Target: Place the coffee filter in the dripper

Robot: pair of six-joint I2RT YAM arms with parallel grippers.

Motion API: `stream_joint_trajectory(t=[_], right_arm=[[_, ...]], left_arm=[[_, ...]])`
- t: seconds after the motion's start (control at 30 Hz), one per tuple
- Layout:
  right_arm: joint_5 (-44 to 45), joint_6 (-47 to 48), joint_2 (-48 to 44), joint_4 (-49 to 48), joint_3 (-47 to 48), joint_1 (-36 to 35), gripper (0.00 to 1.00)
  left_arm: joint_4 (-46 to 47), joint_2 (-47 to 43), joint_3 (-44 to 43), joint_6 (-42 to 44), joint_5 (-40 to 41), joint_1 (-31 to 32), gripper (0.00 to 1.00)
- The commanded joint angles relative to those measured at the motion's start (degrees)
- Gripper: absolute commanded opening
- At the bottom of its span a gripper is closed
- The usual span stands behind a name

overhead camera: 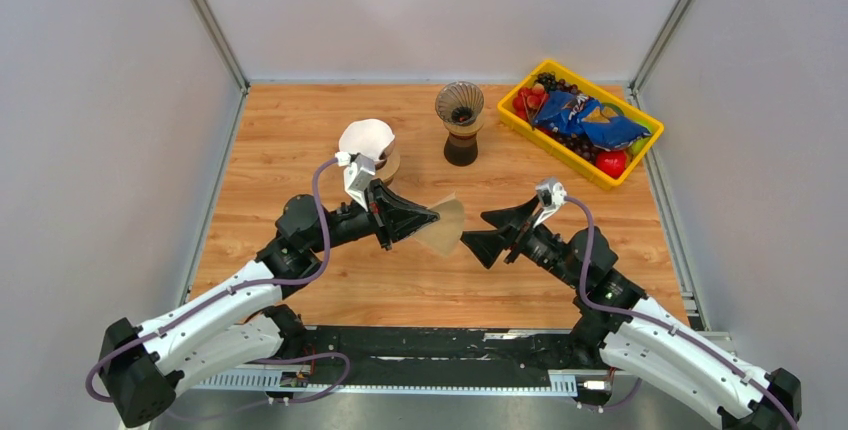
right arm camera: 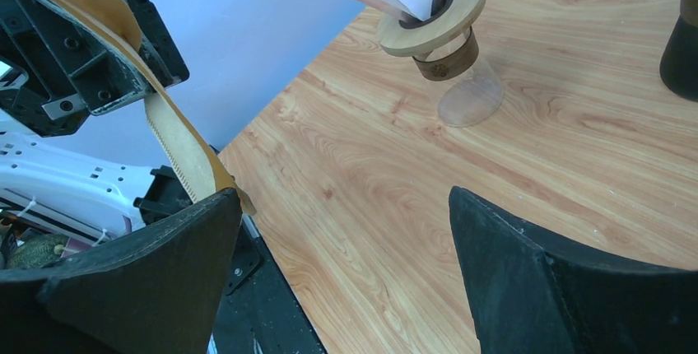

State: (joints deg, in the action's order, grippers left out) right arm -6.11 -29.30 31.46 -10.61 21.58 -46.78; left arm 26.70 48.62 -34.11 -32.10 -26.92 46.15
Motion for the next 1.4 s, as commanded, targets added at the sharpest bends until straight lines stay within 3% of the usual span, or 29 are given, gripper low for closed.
stream_joint_trajectory(t=[0.0,0.23,0.43,0.77,1.07,1.23,1.37], right_arm=[[-2.6,0.5,-0.9,-3.2,2.6,0.1,1.00],[-7.6,1.3,-0.2,-6.6,2.4,0.1,1.00],[-9.4,2.1,3.2,-11.1,2.8,0.0,1.00],[-17.9,5.8,5.5,-14.5,4.4,0.1,0.87],[-21.0,6.3,7.1,-11.8,6.1,0.1,0.60],[-20.7,5.6,6.8,-10.6,5.9,0.1,0.50],[-19.5,5.1,5.9,-10.5,5.3,0.1,0.24]], left_arm=[[2.9,0.0,-0.4,-0.3,-0.9,0.2,0.00],[4.0,0.7,-0.2,-0.7,-2.1,0.3,0.00],[7.4,2.8,-0.5,-2.1,-8.0,0.2,0.00],[11.1,7.7,-2.1,-4.0,-16.3,0.3,0.00],[13.6,9.1,-2.3,-5.3,-19.2,0.3,0.00],[14.7,8.7,-1.6,-5.3,-19.2,0.2,0.00],[16.0,8.8,-1.4,-5.6,-19.5,0.2,0.00]])
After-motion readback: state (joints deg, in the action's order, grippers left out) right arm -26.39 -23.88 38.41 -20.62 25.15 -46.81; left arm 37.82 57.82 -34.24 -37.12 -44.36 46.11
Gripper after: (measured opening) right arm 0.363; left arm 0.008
